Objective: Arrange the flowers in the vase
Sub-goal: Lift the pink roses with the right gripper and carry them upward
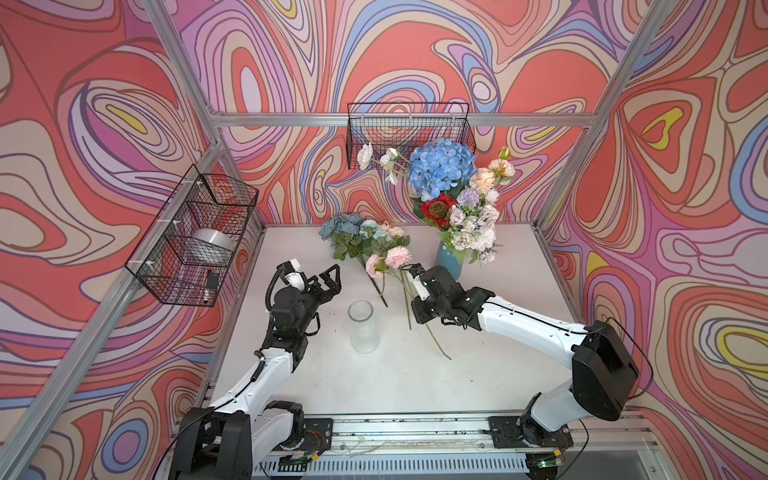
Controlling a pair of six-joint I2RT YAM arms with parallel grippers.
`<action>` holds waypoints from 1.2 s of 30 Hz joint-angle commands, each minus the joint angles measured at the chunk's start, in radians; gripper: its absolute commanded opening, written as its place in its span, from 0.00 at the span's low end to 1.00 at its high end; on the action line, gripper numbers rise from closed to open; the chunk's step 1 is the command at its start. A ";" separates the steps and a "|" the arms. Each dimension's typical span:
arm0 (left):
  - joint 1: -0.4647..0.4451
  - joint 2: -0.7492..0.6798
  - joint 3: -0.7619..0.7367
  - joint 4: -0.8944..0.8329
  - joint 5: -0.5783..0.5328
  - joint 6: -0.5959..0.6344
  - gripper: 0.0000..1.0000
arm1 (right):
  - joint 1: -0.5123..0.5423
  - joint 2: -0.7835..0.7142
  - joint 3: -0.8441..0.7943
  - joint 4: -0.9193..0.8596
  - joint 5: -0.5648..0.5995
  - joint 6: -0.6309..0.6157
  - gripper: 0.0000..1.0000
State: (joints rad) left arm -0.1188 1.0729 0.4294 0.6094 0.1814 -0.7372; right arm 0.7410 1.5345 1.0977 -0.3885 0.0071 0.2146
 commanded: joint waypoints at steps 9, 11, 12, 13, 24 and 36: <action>-0.004 -0.015 0.002 0.004 -0.007 -0.007 1.00 | 0.001 -0.049 0.011 0.084 -0.109 0.005 0.00; -0.004 -0.010 0.005 0.005 -0.004 -0.007 1.00 | 0.001 -0.080 -0.005 0.113 -0.157 0.003 0.00; -0.004 -0.007 0.006 0.006 -0.001 -0.007 1.00 | 0.001 -0.097 -0.015 0.127 -0.166 0.005 0.00; -0.003 -0.003 0.008 0.008 0.001 -0.009 1.00 | 0.000 -0.115 -0.021 0.138 -0.170 0.005 0.00; -0.004 0.000 0.007 0.014 0.008 -0.016 1.00 | 0.000 -0.160 0.028 0.188 -0.232 -0.033 0.00; -0.003 -0.016 -0.005 -0.003 -0.014 -0.022 1.00 | 0.002 -0.114 0.160 0.272 -0.407 -0.029 0.00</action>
State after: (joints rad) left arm -0.1188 1.0679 0.4294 0.6083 0.1753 -0.7456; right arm 0.7410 1.4021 1.2121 -0.1787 -0.3180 0.1890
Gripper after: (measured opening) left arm 0.998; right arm 0.062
